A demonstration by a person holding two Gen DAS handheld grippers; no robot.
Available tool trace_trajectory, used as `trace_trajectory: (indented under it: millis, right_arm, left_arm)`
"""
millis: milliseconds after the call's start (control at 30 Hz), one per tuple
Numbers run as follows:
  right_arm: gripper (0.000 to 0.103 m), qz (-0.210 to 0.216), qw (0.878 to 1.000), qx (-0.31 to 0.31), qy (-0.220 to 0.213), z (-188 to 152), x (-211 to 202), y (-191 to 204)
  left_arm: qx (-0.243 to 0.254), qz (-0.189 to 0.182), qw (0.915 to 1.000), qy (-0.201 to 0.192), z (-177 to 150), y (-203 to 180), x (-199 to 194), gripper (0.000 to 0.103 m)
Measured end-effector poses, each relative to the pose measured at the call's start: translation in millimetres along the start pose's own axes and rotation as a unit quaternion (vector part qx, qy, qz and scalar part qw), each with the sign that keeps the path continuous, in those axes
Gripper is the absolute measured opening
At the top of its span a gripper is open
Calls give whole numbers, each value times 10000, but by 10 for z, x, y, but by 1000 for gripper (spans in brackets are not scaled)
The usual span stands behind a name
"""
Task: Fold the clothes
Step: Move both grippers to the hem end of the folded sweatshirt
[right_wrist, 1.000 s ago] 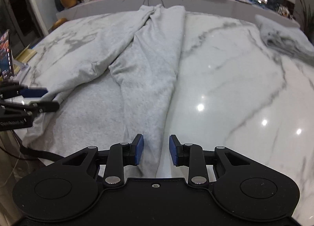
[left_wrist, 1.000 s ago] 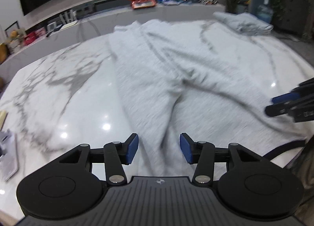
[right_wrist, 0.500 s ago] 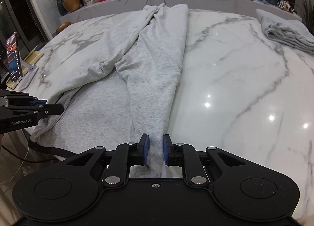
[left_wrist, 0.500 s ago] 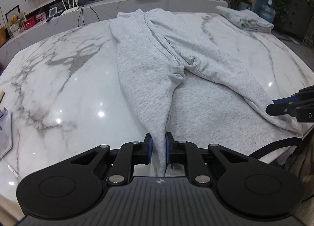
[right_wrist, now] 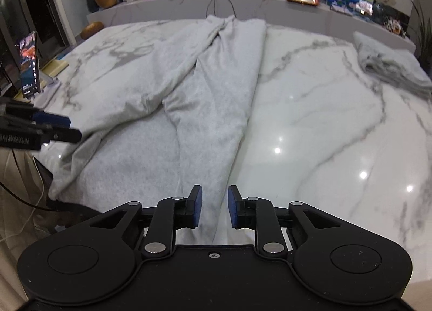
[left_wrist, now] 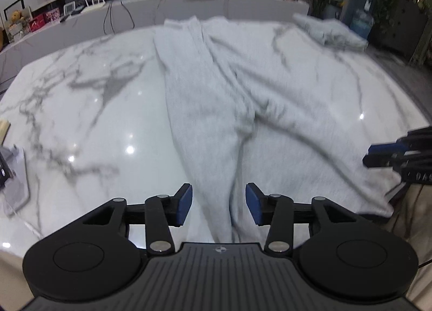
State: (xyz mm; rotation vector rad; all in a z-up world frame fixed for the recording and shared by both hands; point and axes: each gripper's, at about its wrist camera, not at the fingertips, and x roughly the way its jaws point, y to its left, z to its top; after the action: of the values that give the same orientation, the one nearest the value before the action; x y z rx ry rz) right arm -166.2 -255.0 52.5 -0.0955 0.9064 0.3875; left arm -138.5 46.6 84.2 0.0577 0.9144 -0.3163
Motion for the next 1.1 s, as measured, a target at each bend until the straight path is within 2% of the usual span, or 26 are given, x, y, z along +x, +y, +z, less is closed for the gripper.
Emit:
trace_trajectory:
  millis: [233, 367, 500, 567, 767, 900, 1000, 1100]
  right_arm:
    - [29, -215, 9993, -256, -146, 417, -31, -230]
    - [40, -268, 9988, -296, -277, 720, 66, -361]
    - [43, -227, 9989, -308, -255, 1111, 319, -521]
    - [43, -217, 9990, -310, -228, 1233, 426, -572]
    - [44, -52, 9997, -185, -119, 1747, 935, -824]
    - [44, -51, 9994, -331, -48, 2039, 1297, -892]
    - [44, -81, 9994, -350, 19, 2181, 1473, -935]
    - [44, -70, 9998, -180, 106, 2353, 1669, -1019]
  left_arm:
    - [21, 59, 9992, -400, 527, 196, 74, 46]
    - [-135, 2, 9984, -547, 854, 360, 259, 47]
    - [-517, -254, 9969, -542, 1181, 662, 549, 47]
    - [-690, -256, 9959, -527, 1337, 802, 704, 47]
    - [-729, -215, 9963, -393, 1681, 1092, 1132, 48]
    - [-779, -62, 9966, -265, 1865, 1206, 1429, 53]
    - [-764, 37, 9969, -188, 1951, 1265, 1566, 53]
    - [-741, -13, 9972, -80, 2015, 1314, 1720, 54]
